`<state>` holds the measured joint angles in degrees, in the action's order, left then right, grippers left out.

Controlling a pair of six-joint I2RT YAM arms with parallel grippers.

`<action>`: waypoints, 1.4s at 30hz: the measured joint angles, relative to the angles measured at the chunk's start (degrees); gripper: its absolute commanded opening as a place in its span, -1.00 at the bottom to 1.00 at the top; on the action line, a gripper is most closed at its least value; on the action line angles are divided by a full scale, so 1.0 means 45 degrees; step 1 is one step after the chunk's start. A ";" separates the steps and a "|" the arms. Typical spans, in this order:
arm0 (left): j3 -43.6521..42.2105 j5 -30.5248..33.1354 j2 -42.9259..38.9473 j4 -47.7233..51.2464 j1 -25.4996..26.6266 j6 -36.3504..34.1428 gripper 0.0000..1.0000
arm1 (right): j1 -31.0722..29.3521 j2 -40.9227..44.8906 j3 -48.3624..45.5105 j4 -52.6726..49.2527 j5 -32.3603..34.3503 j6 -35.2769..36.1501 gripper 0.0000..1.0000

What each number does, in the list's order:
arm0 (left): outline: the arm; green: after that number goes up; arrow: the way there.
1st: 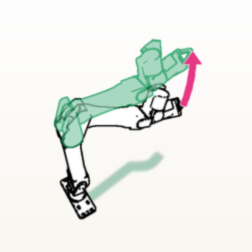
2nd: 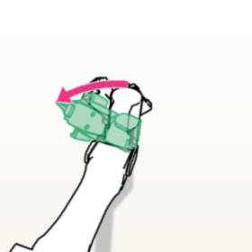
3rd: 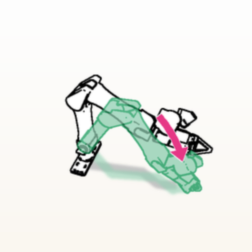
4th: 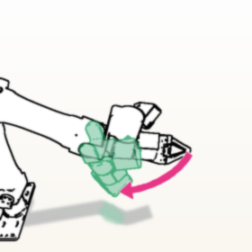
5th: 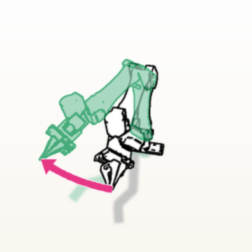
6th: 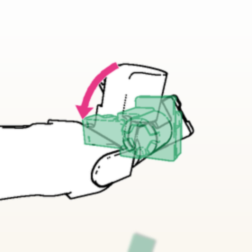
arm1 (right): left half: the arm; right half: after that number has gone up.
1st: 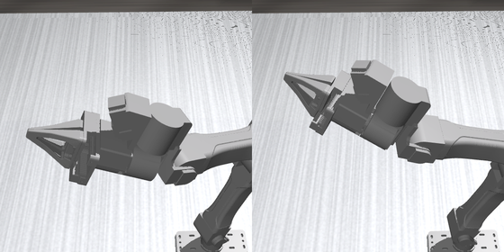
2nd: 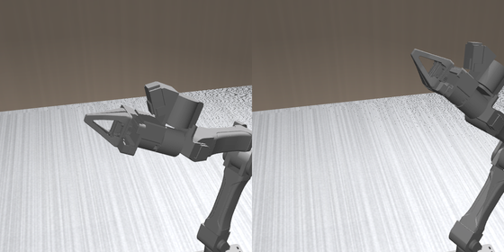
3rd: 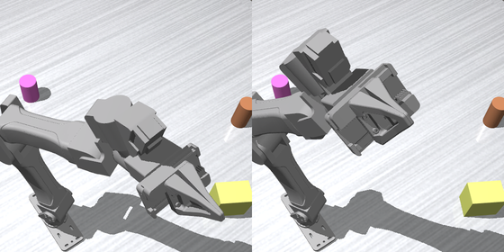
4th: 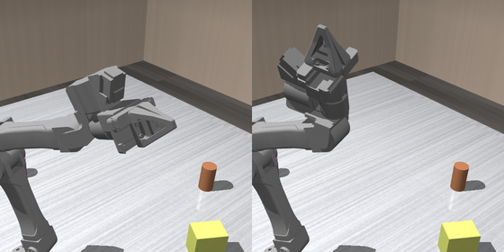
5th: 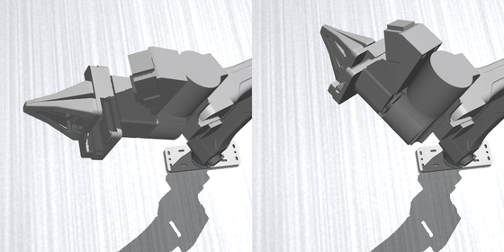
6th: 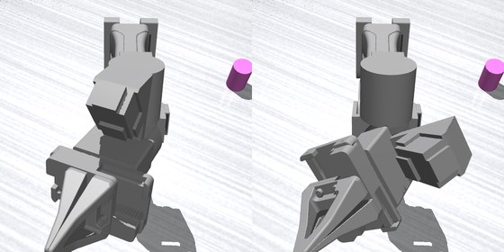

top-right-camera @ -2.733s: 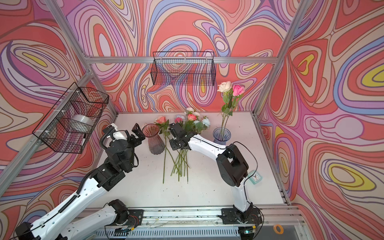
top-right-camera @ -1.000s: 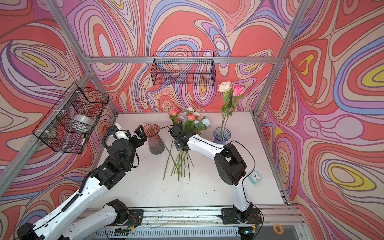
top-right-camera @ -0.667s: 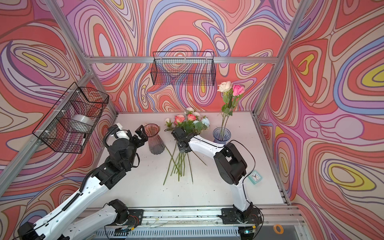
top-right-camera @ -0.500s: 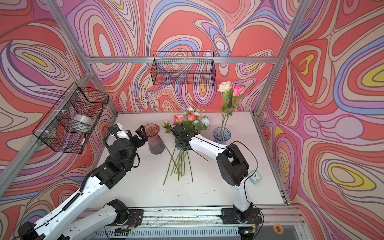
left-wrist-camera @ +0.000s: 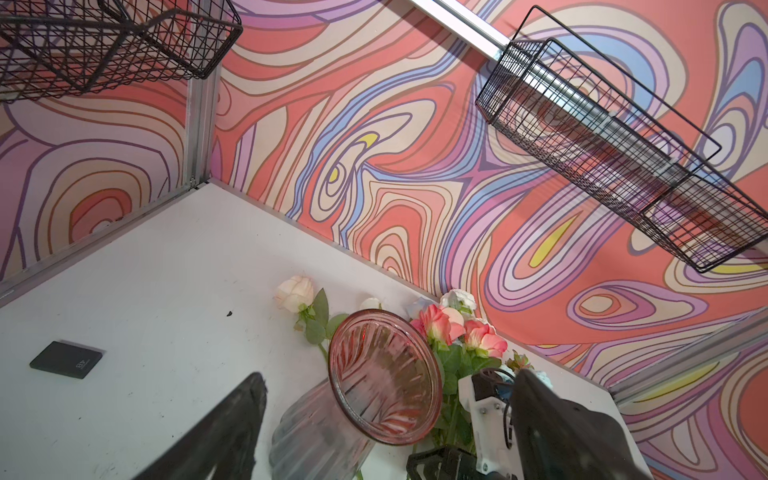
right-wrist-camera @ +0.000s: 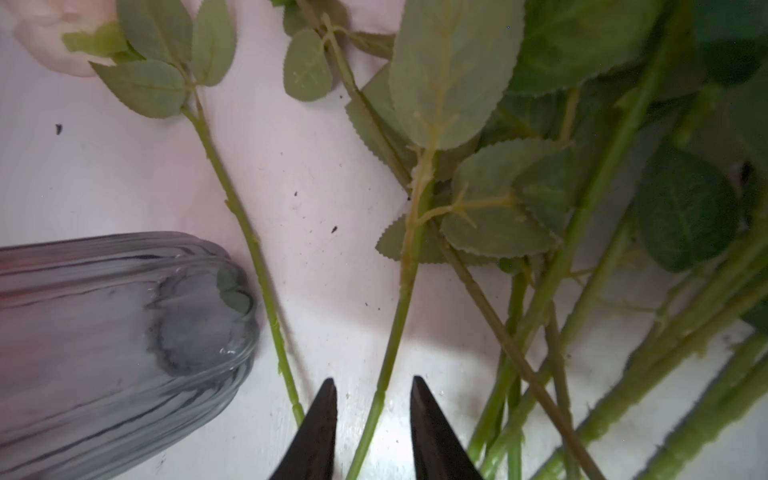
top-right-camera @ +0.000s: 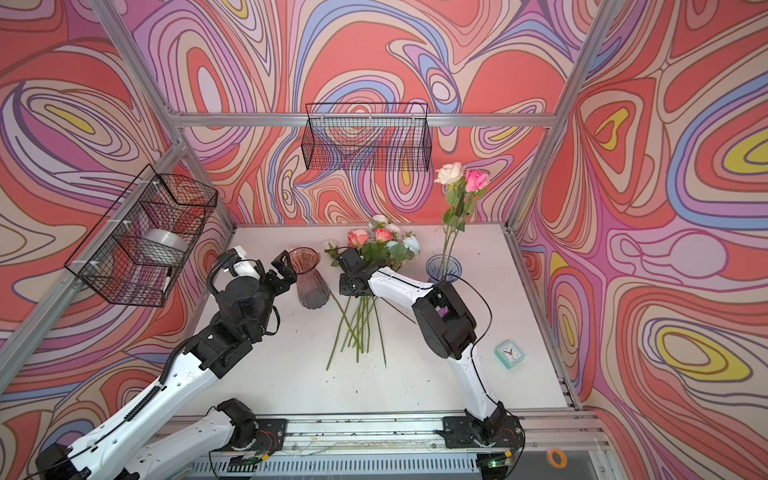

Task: Arrange the flowers into the vase
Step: 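Close the right gripper on a pink rose stem in the bunch, then lift the pink rose above the purple vase with right gripper while left reaches over bunch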

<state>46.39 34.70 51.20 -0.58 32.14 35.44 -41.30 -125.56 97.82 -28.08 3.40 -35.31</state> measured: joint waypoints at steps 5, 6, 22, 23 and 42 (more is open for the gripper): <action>0.0000 -0.0053 0.0000 0.0000 0.0000 0.0000 0.84 | 0.0073 -0.0219 0.0000 0.0126 -0.0272 -0.0466 -0.49; 0.0000 -0.0053 0.0000 0.0000 0.0000 0.0000 0.84 | 0.0083 -0.0243 0.0000 0.0199 -0.0359 -0.0554 -0.51; 0.0000 -0.0151 0.0146 0.0005 -0.0029 0.0000 0.84 | 0.0602 -0.0869 0.0000 0.1001 -0.1141 -0.1360 -1.00; 0.0000 -0.0155 0.0146 0.0005 -0.0053 0.0000 0.84 | 0.0607 -0.0869 -0.0005 0.1093 -0.1200 -0.1370 -1.00; 0.0097 -0.1263 0.0253 -0.0087 -0.0301 0.0131 0.89 | 0.0597 0.3633 -0.1744 0.2385 -0.1423 0.0311 -1.00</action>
<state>46.83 29.02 52.34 -0.97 30.79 36.03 -38.61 -109.21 89.97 -17.34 -3.01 -33.91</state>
